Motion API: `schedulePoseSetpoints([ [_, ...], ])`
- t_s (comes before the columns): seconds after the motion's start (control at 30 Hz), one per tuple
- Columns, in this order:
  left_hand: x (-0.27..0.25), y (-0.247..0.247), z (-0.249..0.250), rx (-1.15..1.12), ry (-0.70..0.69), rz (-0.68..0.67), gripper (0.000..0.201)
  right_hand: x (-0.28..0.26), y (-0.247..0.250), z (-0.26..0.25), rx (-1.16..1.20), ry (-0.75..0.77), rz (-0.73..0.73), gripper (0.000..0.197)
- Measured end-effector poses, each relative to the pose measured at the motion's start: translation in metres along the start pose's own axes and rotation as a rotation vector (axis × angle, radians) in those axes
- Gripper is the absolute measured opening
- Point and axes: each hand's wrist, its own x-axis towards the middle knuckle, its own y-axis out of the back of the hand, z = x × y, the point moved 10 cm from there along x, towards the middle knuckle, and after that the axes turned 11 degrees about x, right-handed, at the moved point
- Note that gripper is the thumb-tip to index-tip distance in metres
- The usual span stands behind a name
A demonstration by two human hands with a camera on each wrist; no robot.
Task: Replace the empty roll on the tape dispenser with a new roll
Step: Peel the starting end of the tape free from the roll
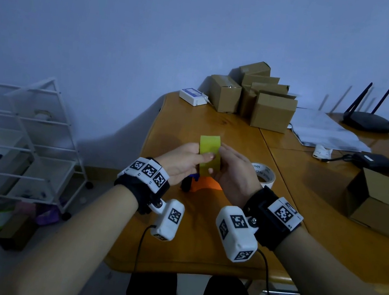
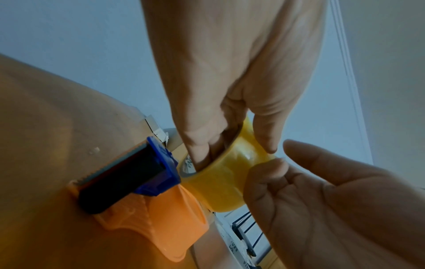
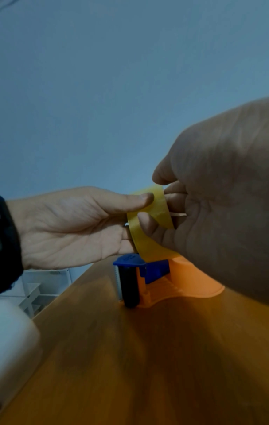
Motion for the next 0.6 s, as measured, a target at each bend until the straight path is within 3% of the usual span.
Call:
schedulePoseSetpoints([
  [0.3, -0.001, -0.011, 0.009, 0.116, -0.034, -0.059, 0.03, -0.002, 0.005, -0.012, 0.01, 0.037, 0.047, 0.031],
  [0.47, -0.001, -0.019, 0.009, 0.169, 0.004, -0.134, 0.041, -0.003, 0.007, -0.013, -0.144, 0.043, 0.044, 0.027],
  [0.6, -0.004, -0.021, 0.009, 0.223, 0.006, -0.141, 0.037, -0.001, 0.013, -0.011, -0.167, 0.036, 0.086, 0.021],
])
